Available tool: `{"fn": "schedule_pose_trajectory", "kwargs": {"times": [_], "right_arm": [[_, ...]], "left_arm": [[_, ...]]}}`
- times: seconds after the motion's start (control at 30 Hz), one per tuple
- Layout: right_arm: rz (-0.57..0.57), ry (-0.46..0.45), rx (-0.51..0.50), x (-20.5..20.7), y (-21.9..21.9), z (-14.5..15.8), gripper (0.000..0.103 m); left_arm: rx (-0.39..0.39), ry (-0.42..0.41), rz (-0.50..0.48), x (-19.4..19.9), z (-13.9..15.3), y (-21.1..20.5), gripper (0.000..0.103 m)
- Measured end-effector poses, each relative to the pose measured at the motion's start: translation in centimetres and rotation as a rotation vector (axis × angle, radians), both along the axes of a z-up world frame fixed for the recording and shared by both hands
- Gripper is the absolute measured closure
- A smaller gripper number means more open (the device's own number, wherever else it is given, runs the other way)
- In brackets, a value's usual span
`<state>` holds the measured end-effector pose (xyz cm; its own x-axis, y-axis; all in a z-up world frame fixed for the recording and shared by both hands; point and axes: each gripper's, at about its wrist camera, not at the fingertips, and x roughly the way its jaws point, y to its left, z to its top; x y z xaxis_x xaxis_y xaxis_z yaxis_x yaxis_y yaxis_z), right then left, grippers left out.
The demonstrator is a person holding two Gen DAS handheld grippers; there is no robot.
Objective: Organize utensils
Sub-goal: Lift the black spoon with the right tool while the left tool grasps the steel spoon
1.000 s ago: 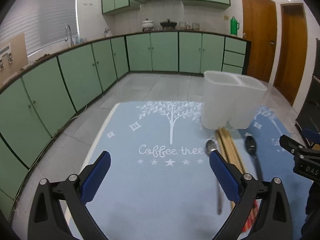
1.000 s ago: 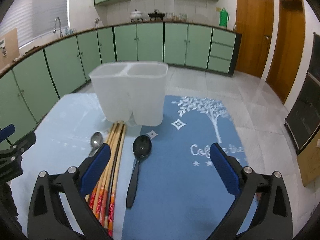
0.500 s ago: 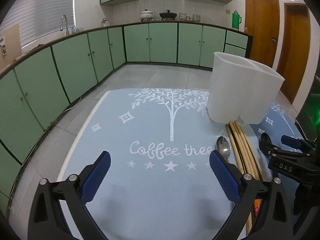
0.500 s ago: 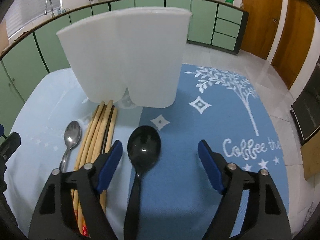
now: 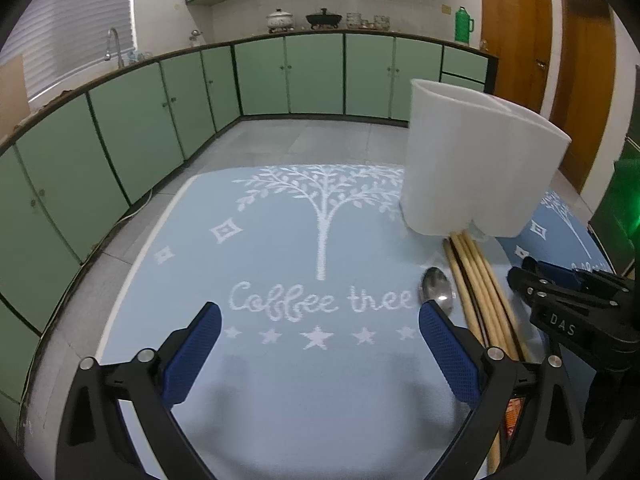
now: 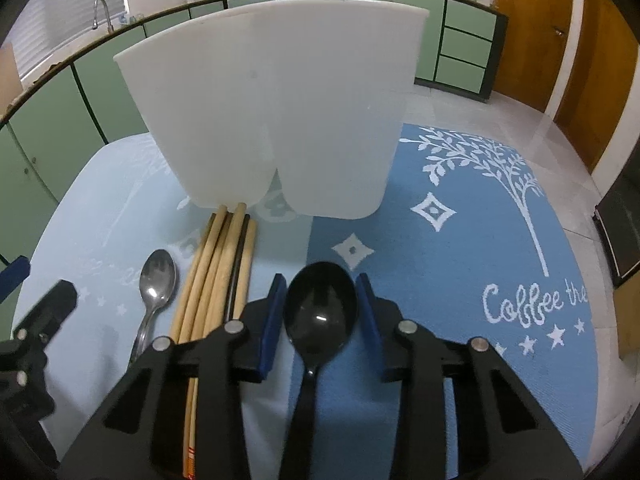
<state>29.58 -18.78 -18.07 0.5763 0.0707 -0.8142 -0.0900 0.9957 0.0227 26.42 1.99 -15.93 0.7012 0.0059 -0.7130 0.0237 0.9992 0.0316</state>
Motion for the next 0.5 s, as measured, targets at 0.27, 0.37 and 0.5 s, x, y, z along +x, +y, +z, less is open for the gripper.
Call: {"fn": "schedule_pose_trajectory", "kwargs": {"times": [0.27,0.37,0.5], "right_arm": [[-0.013,0.000,0.001,-0.2,-1.7,0.3,0.069],[-0.015,-0.003,-0.001,-0.4,-2.1,0.3,0.069],[-0.017,-0.003,0.004,-0.5,-2.0,-0.1,0.069]], "left_arm": [[-0.009,0.050,-0.057,0.5,-1.2,-2.7,0.006],[0.015,0.086,-0.061,1.1,-2.0,-3.5,0.006],[0.049,0.147,-0.060,2.0,-3.1,-4.2,0.006]]}}
